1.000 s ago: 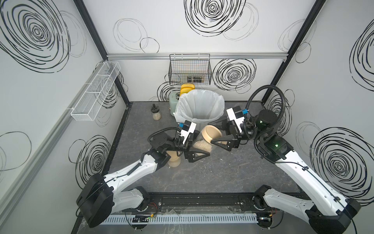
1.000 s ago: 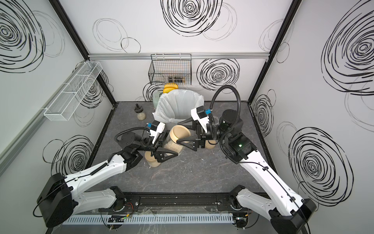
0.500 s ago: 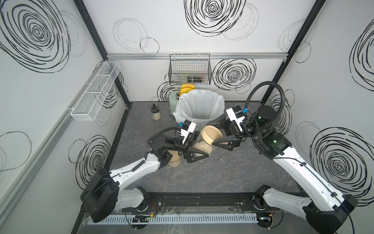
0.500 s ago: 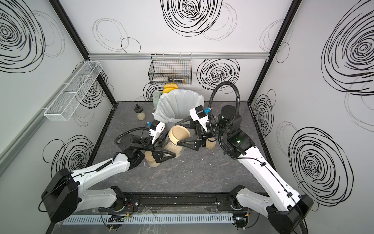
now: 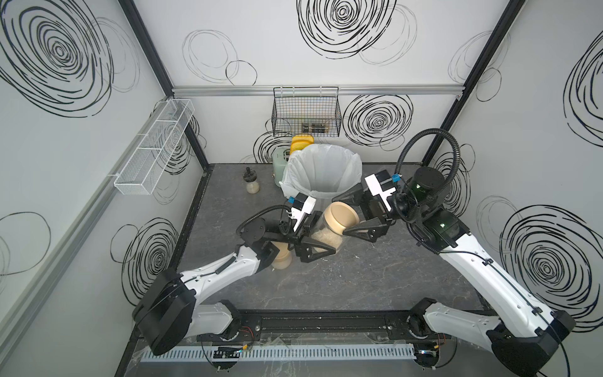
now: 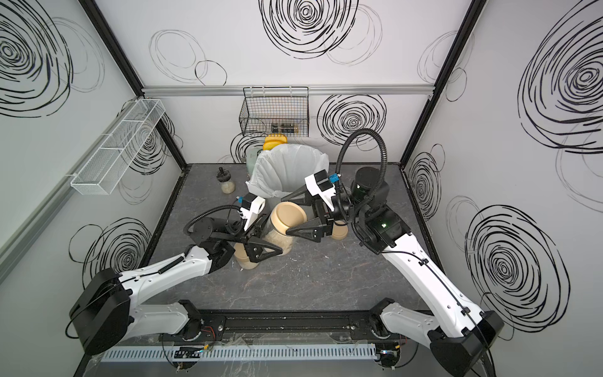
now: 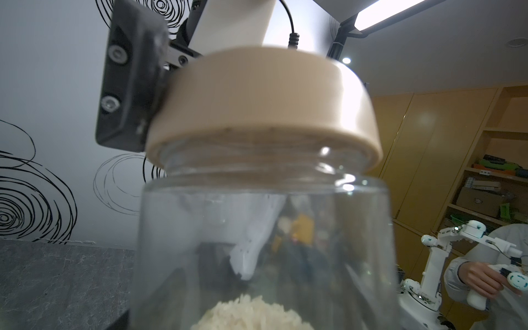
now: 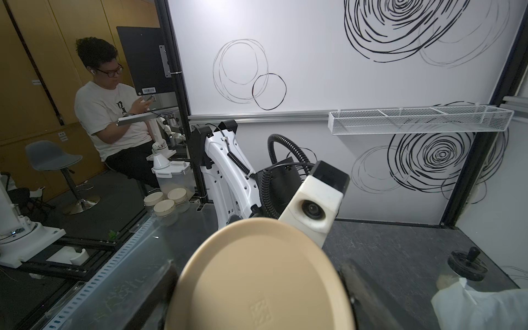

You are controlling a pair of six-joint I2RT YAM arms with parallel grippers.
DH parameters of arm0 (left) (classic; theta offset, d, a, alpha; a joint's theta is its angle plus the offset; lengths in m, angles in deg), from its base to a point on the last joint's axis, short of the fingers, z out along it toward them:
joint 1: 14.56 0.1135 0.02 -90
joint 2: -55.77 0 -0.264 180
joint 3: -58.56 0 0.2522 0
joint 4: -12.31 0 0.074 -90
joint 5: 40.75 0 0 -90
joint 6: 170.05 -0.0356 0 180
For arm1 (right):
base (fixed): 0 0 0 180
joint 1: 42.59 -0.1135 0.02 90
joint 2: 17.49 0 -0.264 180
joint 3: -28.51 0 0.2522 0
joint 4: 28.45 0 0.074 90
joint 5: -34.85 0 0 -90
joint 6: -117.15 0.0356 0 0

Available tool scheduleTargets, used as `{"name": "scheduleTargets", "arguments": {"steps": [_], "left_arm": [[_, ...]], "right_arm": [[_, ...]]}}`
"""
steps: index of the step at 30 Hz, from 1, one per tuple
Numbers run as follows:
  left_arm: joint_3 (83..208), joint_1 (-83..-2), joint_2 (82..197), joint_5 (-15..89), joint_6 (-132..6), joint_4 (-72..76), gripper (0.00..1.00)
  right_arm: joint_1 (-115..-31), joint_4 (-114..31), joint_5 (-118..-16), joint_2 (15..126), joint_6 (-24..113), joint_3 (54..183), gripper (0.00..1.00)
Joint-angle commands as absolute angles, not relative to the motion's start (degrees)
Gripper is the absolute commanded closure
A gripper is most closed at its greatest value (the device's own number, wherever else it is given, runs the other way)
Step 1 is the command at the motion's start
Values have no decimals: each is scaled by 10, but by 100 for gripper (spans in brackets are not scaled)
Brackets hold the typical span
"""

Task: Empty moldy rice from jars
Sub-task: Unscrew the lid from the jar.

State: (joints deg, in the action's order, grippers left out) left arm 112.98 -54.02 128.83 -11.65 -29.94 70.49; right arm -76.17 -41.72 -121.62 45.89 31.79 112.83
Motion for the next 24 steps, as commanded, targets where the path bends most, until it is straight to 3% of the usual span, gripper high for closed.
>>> {"name": "scheduleTargets", "arguments": {"steps": [1,7,24], "left_arm": [[1147,-548,1252,-99,-322,790,42],[1146,-548,1251,-97,-328,785,42],[1144,-547,1235,-91,-367,741,42]], "right_arm": [[-755,-441,-1188,464,294,1123,11],[-755,-441,-1187,464,294,1124,0],[-751,-446,-1161,450,291,1121,2]]}}
